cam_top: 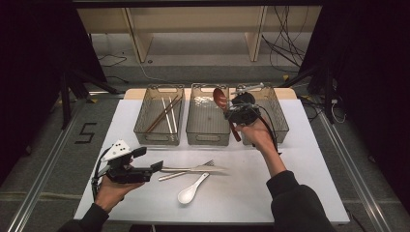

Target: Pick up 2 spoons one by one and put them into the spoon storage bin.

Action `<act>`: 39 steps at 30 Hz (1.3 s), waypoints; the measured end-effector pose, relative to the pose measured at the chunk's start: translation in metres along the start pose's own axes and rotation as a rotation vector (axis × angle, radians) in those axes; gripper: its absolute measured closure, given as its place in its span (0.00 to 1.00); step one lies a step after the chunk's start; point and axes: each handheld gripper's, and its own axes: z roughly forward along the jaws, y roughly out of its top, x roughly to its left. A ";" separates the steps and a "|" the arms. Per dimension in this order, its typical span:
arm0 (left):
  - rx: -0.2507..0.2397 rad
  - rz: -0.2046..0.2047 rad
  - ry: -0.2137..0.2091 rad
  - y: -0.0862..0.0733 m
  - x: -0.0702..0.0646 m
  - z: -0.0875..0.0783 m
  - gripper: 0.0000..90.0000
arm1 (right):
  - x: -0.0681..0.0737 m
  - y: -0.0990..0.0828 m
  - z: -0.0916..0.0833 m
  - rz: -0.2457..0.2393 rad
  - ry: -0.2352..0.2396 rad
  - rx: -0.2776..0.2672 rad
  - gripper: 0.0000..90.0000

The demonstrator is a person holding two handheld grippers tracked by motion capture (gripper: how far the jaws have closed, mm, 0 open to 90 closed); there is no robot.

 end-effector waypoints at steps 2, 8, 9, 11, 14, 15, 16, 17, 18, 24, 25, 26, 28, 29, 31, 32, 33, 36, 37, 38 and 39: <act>0.000 0.000 0.000 0.000 0.000 0.000 0.17 | 0.000 0.004 0.004 0.008 0.000 -0.002 0.92; -0.003 0.000 0.001 0.000 0.000 0.000 0.17 | 0.003 0.015 0.016 0.024 0.002 -0.012 0.92; -0.002 0.000 0.001 0.000 0.001 0.000 0.17 | 0.003 0.017 0.018 0.023 0.000 -0.011 0.92; -0.007 -0.005 0.001 0.000 0.000 0.000 0.17 | 0.003 0.020 0.023 0.029 -0.004 -0.012 0.92; -0.008 -0.005 0.000 0.000 0.000 0.000 0.17 | 0.002 0.024 0.027 0.044 -0.011 -0.018 0.92; -0.007 -0.004 -0.001 0.000 0.000 0.000 0.17 | 0.001 0.026 0.029 0.045 -0.014 -0.021 0.92; -0.003 0.000 -0.002 0.000 0.001 0.000 0.17 | 0.002 0.027 0.030 0.048 -0.016 -0.019 0.92; -0.004 -0.001 -0.002 0.000 0.000 0.000 0.17 | 0.002 0.028 0.032 0.044 -0.020 -0.020 0.92; -0.004 0.000 -0.003 0.000 0.000 0.000 0.17 | 0.002 0.030 0.033 0.045 -0.023 -0.019 0.92; -0.004 0.001 -0.005 0.000 0.000 0.000 0.17 | 0.001 0.035 0.045 0.054 -0.043 -0.011 0.92; -0.005 0.000 -0.005 0.000 0.000 0.000 0.17 | 0.000 0.036 0.046 0.054 -0.045 -0.010 0.92; -0.005 0.001 -0.005 0.000 0.000 0.000 0.17 | 0.000 0.036 0.048 0.056 -0.045 -0.011 0.92; -0.004 -0.001 -0.006 0.000 0.000 0.000 0.17 | 0.000 0.038 0.050 0.062 -0.044 -0.014 0.92; -0.005 0.000 -0.007 0.000 0.000 0.000 0.17 | 0.000 0.038 0.051 0.065 -0.044 -0.014 0.92; -0.005 0.000 -0.008 0.000 0.000 0.000 0.17 | 0.000 0.040 0.053 0.064 -0.046 -0.013 0.92; -0.004 0.001 -0.007 0.000 0.000 0.000 0.17 | 0.000 0.040 0.054 0.068 -0.048 -0.010 0.92; -0.004 0.001 -0.007 0.000 0.000 0.000 0.17 | -0.001 0.041 0.055 0.071 -0.049 -0.010 0.92; -0.004 0.002 -0.008 0.000 0.000 0.000 0.17 | -0.002 0.042 0.057 0.080 -0.048 -0.014 0.92; -0.004 0.002 -0.009 0.000 0.000 0.000 0.17 | -0.002 0.043 0.058 0.078 -0.051 -0.013 0.92; -0.005 0.002 -0.008 0.000 0.000 0.000 0.17 | -0.002 0.043 0.058 0.082 -0.053 -0.011 0.92; -0.004 0.002 -0.008 0.000 0.000 0.000 0.17 | -0.003 0.043 0.059 0.085 -0.053 -0.014 0.92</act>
